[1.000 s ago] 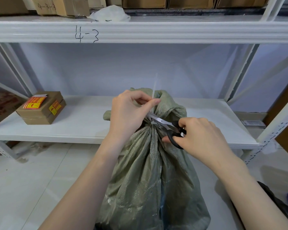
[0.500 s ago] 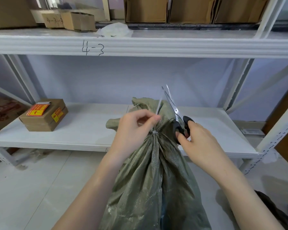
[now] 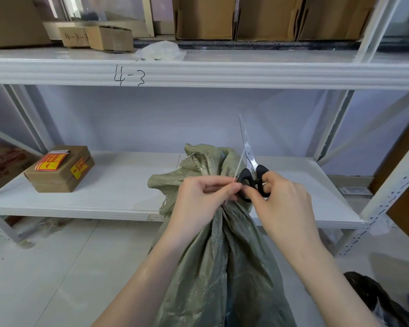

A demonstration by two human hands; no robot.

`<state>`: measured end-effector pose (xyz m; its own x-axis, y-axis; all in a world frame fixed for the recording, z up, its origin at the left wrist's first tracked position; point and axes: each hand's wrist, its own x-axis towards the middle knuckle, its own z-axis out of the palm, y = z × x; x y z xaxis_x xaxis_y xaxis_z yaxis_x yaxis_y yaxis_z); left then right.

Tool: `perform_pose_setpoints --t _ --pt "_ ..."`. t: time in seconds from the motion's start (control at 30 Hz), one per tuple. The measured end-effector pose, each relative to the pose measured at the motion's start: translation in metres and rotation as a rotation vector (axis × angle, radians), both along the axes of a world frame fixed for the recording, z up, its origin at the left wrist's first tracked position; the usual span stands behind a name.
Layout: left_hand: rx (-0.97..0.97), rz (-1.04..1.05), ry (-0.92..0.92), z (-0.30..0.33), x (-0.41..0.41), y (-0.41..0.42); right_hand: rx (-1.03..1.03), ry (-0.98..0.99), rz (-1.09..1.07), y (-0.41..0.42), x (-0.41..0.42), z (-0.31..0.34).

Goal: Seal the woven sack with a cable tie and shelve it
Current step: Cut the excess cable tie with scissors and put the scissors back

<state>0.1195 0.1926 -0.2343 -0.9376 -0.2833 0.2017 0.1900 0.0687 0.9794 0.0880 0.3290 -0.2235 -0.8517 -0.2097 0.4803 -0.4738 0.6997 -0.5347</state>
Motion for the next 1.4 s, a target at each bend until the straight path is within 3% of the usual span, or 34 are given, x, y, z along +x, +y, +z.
perform_pose_setpoints --t 0.17,0.33,0.43,0.67,0.87,0.97,1.13,1.4 --pt "0.037 0.103 0.01 -0.001 -0.001 0.004 0.057 0.02 0.066 -0.005 0.001 -0.005" --pt "0.142 0.159 -0.006 0.002 -0.002 -0.001 -0.12 0.048 0.144 -0.009 0.008 -0.005" --pt "0.191 0.158 -0.002 0.005 -0.001 -0.006 0.028 0.084 0.24 -0.009 0.008 -0.009" --pt "0.083 0.154 0.141 0.017 0.001 -0.001 -0.043 0.239 0.14 -0.008 -0.001 0.001" --pt "0.079 0.246 0.25 0.042 -0.008 -0.019 0.03 0.442 -0.064 -0.009 -0.033 0.058" --pt "0.101 0.292 0.246 0.045 -0.013 -0.028 0.058 0.432 -0.034 -0.023 -0.059 0.095" --pt "-0.073 0.331 0.318 0.052 -0.019 -0.041 0.135 0.417 -0.019 -0.065 -0.104 0.13" --pt "-0.08 0.392 0.352 0.065 -0.038 -0.058 0.178 0.358 -0.045 -0.119 -0.155 0.159"
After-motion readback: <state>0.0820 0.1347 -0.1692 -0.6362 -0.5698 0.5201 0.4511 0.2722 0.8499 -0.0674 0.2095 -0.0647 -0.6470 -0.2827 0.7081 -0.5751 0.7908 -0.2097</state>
